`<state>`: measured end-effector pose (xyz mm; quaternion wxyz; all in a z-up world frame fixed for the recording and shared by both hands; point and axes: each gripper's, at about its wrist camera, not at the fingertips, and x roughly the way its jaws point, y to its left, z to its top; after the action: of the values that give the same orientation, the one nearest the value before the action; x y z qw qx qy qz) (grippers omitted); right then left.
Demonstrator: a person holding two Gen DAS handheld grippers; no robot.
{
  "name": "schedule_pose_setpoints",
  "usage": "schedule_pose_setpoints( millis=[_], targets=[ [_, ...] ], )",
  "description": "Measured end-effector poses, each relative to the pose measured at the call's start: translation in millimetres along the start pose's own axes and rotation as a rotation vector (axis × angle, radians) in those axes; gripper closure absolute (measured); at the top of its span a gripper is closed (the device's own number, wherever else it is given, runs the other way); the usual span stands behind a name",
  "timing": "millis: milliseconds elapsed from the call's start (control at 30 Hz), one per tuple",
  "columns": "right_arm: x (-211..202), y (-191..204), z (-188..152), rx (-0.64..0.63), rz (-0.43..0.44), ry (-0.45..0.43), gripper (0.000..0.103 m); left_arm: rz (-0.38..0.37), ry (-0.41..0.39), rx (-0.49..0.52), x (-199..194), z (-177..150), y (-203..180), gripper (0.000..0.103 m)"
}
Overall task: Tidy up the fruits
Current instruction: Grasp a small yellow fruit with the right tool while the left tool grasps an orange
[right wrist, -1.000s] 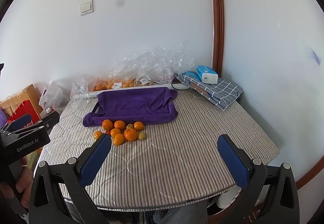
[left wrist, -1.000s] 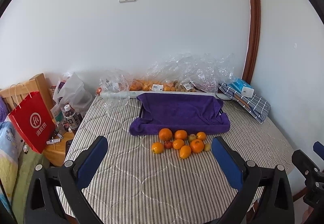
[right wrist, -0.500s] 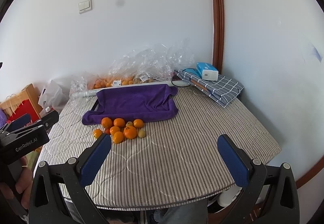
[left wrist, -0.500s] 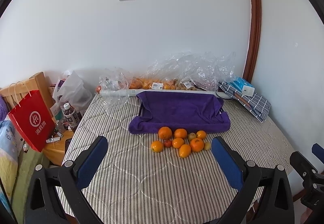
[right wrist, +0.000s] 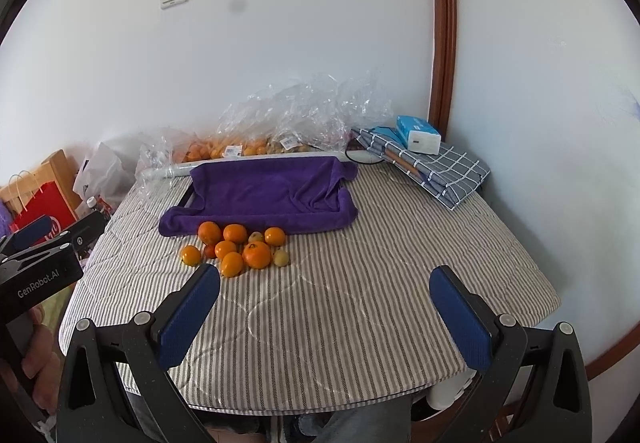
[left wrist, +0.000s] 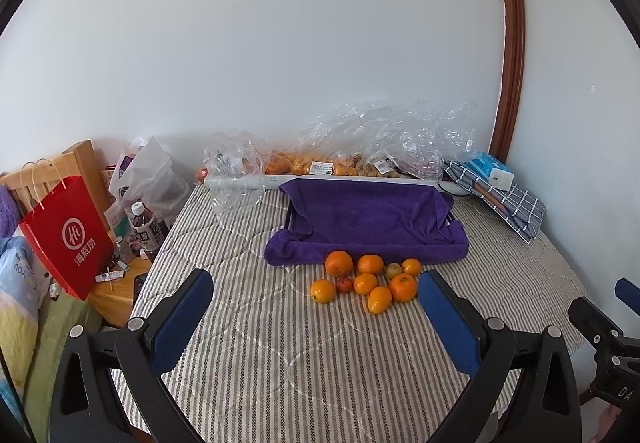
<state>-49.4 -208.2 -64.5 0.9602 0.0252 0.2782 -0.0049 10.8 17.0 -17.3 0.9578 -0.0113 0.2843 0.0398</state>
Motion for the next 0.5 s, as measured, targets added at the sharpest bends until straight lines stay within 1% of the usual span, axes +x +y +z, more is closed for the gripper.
schedule_pose_setpoints(
  millis=[100, 200, 300, 367, 433, 500],
  targets=[
    [12, 3, 1, -0.020, -0.013, -0.002, 0.000, 0.028, 0.017, 0.005, 12, -1, 5, 0.000],
    [25, 6, 1, -0.034, -0.019, 0.005, 0.000, 0.025, 0.032, -0.013, 27, -3, 12, 0.000],
    [44, 8, -1, -0.046, 0.016, 0.012, 0.000, 0.032, 0.041, -0.011, 44, -8, 15, 0.000],
    [57, 8, -5, -0.044, 0.039, 0.009, 0.000, 0.048, 0.057, -0.002, 58, -13, 16, 0.000],
    [75, 7, -10, -0.040, 0.057, 0.026, 0.000, 0.052, 0.080, 0.001, 73, -20, 19, 0.000],
    [91, 6, -14, -0.038, 0.049, 0.043, 0.000, 0.051, 0.108, 0.003, 91, -27, 21, 0.000]
  ],
)
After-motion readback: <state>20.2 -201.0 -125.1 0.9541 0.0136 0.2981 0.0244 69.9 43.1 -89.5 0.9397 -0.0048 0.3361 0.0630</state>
